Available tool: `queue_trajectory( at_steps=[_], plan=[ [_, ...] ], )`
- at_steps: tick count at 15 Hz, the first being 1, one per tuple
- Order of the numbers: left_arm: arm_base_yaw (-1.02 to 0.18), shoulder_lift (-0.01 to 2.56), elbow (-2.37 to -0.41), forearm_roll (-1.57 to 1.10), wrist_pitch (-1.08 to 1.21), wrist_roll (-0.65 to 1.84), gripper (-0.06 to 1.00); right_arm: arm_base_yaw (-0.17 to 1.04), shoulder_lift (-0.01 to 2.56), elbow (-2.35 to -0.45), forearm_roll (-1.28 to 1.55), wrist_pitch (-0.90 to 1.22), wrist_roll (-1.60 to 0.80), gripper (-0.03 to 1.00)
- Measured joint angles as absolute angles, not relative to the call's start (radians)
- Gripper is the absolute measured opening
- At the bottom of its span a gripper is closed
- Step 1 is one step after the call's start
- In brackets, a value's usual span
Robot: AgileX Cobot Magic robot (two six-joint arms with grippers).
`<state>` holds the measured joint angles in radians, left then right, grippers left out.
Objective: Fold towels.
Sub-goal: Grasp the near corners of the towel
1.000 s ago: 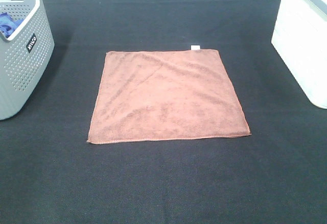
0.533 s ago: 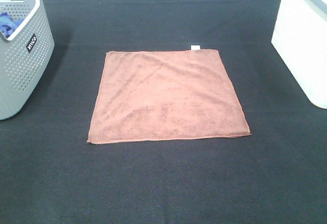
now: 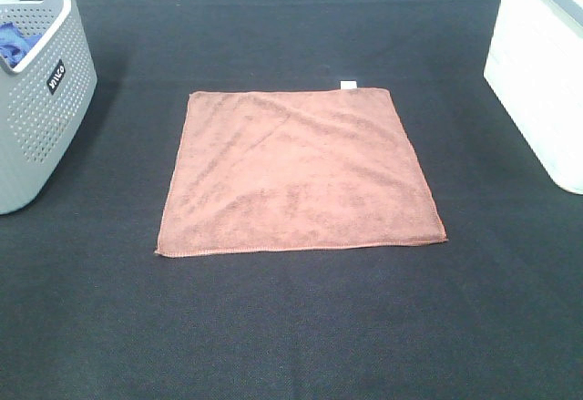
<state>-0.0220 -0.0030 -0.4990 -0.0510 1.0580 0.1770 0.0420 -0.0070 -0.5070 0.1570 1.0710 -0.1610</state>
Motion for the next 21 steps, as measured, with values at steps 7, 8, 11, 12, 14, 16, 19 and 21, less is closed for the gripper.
queue_trajectory(
  at_steps=[7,8,11,12,14,16,19,21],
  plan=[
    [-0.022,-0.003,-0.499,-0.051,1.058,0.177,0.68,0.042,-0.007,-0.507,0.157,1.071,-0.161,0.89],
    [-0.022,-0.003,-0.499,-0.051,1.058,0.177,0.68,0.042,-0.007,-0.507,0.157,1.071,-0.161,0.89],
    [-0.022,-0.003,-0.499,-0.051,1.058,0.177,0.68,0.042,-0.007,-0.507,0.157,1.071,-0.161,0.89],
    [-0.022,-0.003,-0.499,-0.051,1.058,0.177,0.68,0.042,-0.007,-0.507,0.157,1.071,-0.161,0.89],
    [-0.022,-0.003,-0.499,-0.051,1.058,0.177,0.68,0.042,-0.007,-0.507,0.157,1.071,-0.161,0.89],
    [-0.022,-0.003,-0.499,-0.051,1.058,0.177,0.68,0.042,-0.007,-0.507,0.157,1.071,-0.161,0.89],
    [-0.022,-0.003,-0.499,-0.051,1.058,0.177,0.68,0.042,-0.007,-0.507,0.157,1.071,-0.161,0.89],
    [-0.022,-0.003,-0.499,-0.051,1.058,0.177,0.68,0.042,-0.007,-0.507,0.157,1.071,-0.161,0.89]
  ],
)
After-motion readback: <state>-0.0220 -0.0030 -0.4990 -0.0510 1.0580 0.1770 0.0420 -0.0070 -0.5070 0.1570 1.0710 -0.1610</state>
